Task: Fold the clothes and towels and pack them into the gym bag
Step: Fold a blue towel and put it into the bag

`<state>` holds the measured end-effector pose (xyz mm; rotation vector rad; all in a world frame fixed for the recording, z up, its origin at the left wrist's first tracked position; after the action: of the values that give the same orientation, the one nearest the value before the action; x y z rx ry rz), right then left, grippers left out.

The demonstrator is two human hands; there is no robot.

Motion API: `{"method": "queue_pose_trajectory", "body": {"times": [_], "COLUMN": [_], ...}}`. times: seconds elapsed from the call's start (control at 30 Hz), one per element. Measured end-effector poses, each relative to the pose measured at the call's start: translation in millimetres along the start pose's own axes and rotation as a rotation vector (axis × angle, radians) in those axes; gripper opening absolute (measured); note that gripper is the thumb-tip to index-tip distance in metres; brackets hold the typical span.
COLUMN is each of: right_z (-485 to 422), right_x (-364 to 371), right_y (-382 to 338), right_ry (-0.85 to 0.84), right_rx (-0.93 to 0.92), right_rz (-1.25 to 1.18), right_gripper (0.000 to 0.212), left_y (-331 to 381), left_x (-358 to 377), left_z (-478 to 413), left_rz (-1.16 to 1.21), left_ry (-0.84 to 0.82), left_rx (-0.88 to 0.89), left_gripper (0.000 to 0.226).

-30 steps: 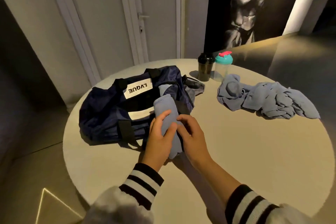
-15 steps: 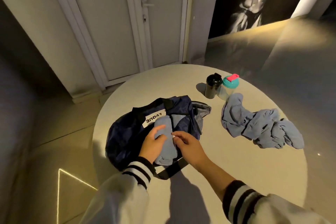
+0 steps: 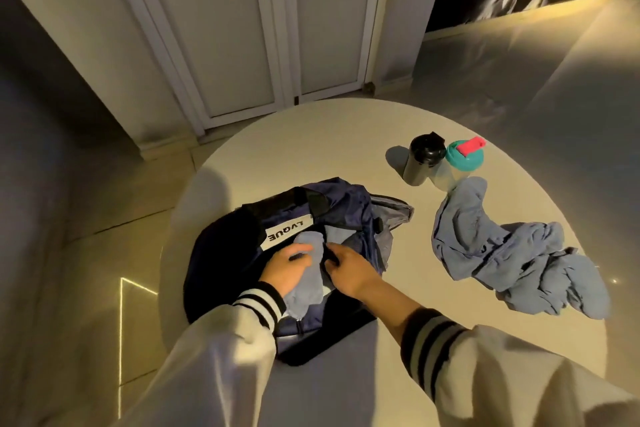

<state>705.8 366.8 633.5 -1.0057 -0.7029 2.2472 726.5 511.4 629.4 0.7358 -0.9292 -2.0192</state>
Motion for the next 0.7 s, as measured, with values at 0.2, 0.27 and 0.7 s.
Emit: {"method": "queue_pose_trajectory", "body": {"times": [0.2, 0.27, 0.7], "right_z": [-15.9, -11.9, 0.8], "right_x": [-1.1, -3.3, -14.8], "right_y": [27.7, 37.6, 47.8], "right_ry": [-0.062, -0.085, 0.011], "right_rx": [0.096, 0.11, -0.012], "right_rz": [0.192, 0.184, -0.001], "right_gripper": [0.051, 0.051, 0.055], "left_y": [4.8, 9.3, 8.7], "left_x": [-6.9, -10.3, 12.7], "left_z": [-24.5, -28.1, -53.2], "left_rz": [-0.024, -0.009, 0.004], "left_ry": [0.057, 0.104, 0.163], "left_rx": [0.001, 0.052, 0.206], "left_gripper": [0.026, 0.027, 0.048]}}
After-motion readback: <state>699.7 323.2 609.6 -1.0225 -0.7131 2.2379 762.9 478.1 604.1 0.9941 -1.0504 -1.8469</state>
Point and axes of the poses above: each hand's wrist, its own z-axis away from the middle knuckle, its own x-axis out of the palm, y = z × x, the point moved 8 cm from there along -z, towards the middle knuckle, and after that the axes turned 14 degrees about -y, right-handed, at the moved point
